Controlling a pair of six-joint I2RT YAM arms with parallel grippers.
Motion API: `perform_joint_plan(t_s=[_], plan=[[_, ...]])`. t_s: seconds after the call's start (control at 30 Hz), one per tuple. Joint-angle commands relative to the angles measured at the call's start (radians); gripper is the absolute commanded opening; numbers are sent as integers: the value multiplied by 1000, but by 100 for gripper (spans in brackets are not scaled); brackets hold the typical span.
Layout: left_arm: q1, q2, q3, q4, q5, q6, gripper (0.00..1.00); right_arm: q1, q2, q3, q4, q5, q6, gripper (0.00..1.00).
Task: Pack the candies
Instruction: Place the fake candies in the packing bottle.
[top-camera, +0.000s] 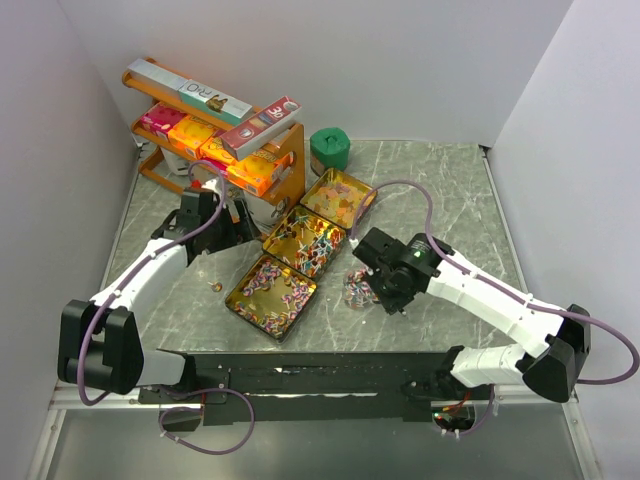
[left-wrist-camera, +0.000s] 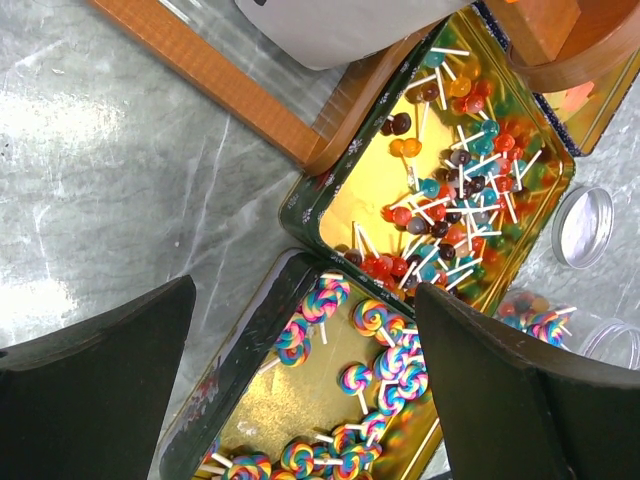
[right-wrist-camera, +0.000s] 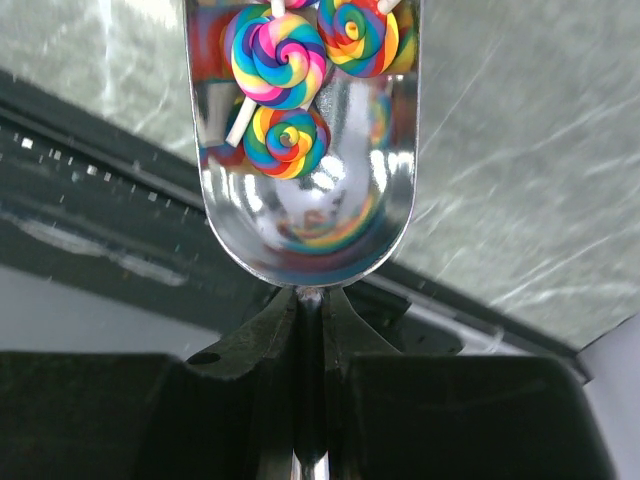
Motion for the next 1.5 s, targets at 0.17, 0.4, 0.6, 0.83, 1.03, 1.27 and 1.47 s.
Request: perform_joint_plan(t_s=[0.17, 0.4, 0.6, 0.83, 1.03, 1.27, 1.47], plan=[[-4, 0, -23, 55, -13, -23, 96, -27, 45, 78, -150, -111, 82, 0], [-4, -10, -33, 62, -16, -26, 96, -95, 94, 135, -191, -220, 70, 0], [-4, -16, -46, 73, -18, -26, 96, -129, 84, 93, -173, -325, 74, 0], [-4, -22, -56, 75, -28, -20, 96, -164, 69, 18, -141, -424, 85, 0], [-4, -17, -53, 75, -35, -18, 96, -227, 42, -23, -112, -506, 96, 0], [-4, -8, -52, 76, -39, -23, 96, -307, 56, 10, -113, -585, 71, 0], [-4, -7, -50, 76, -51, -21, 96, -362, 64, 20, -97, -722, 59, 0]])
